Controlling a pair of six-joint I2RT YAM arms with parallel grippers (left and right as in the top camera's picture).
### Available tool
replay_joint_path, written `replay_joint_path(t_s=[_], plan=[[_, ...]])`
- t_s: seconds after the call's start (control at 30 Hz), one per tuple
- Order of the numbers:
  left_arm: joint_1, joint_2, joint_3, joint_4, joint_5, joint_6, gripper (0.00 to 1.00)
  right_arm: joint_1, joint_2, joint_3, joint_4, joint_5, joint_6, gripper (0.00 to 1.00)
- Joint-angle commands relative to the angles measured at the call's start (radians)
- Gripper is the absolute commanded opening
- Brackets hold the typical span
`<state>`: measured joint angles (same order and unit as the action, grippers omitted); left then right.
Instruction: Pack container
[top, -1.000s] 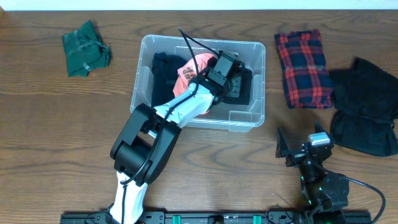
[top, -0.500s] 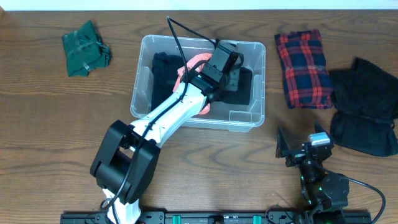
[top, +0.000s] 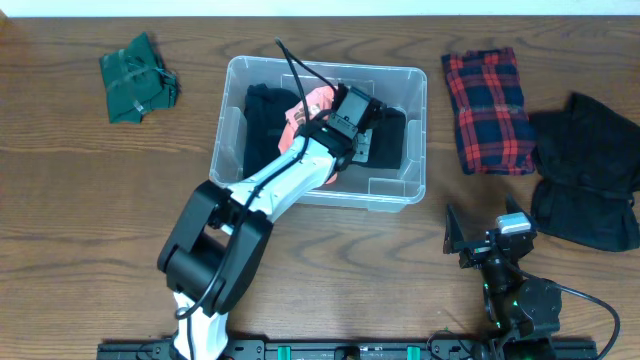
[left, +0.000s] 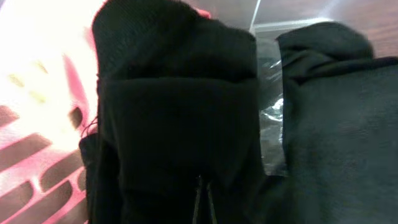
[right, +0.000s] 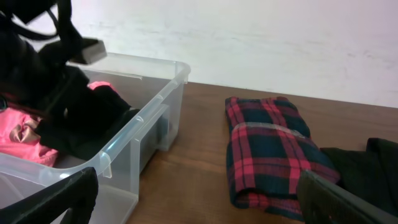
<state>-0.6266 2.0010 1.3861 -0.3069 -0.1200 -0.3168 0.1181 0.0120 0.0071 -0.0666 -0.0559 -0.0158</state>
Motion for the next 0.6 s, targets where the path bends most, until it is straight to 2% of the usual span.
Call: replay_joint_path(t_s=[0.0, 0.33, 0.57], plan=[[0.006, 0.0, 0.006, 0.002, -0.029, 0.009, 0.06, 0.008, -0.005, -0.002, -0.003, 0.0, -0.016, 0.99], [0.023, -0.19, 0.043, 0.009, -0.027, 0.009, 0.06, 0.008, -0.005, -0.002, -0.003, -0.001, -0.016, 0.99], [0.143, -0.367, 0.043, -0.031, -0.033, 0.009, 0.06, 0.008, -0.005, -0.002, -0.003, 0.0, -0.016, 0.99]])
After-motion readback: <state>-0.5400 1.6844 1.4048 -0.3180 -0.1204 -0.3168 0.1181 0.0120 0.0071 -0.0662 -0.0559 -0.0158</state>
